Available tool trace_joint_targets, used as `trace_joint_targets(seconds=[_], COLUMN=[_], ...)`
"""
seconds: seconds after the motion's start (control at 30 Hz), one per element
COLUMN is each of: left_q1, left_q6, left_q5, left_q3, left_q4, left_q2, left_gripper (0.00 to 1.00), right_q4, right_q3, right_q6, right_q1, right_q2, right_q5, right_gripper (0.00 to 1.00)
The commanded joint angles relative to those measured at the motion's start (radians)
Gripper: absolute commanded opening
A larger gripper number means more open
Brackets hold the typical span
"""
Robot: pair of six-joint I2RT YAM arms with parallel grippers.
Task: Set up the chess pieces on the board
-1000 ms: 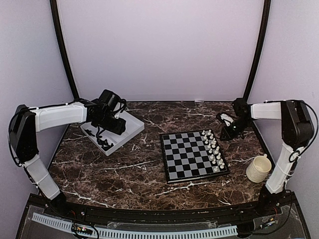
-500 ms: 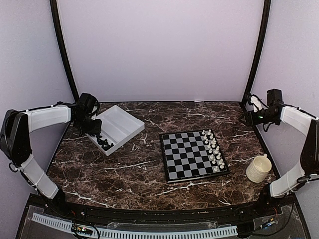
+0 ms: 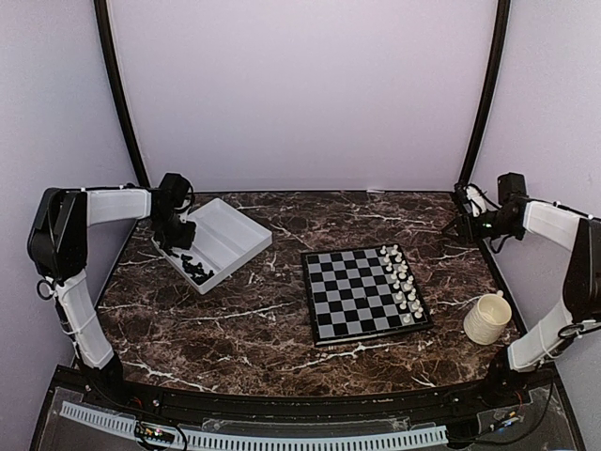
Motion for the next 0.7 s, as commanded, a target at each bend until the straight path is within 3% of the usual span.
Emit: trace_joint_targets(seconds=[0.0,0.27,0.5,0.67], left_q1=[0.026,0.027,0.027,0.027], left_q6=[0.044,-0.041,-0.053,-0.072], left_q5=[-0.003,0.085,0.072,0.059], left_q3=[0.074,0.062,0.043,0.043], left_q4=[-0.085,-0.165,-0.177,-0.183], left_q2=[0.03,0.034,0.056,0.063], left_gripper=[0.39,0.3,0.17,0.14], right_q4=[-0.004,-0.01,-0.02,-0.026], right_q3=[-0.003,-0.003,-0.001,0.002], right_q6=[-0.02,-0.038,-0.047,-0.05], right_q1=[0.004,0.01,0.032,0.038], right_q2=[0.017,0.03,0.043,0.044], right_q5=[-0.042,-0.063,-0.048,-0.053], right_gripper=[0.6,0.6,0.59,0.59])
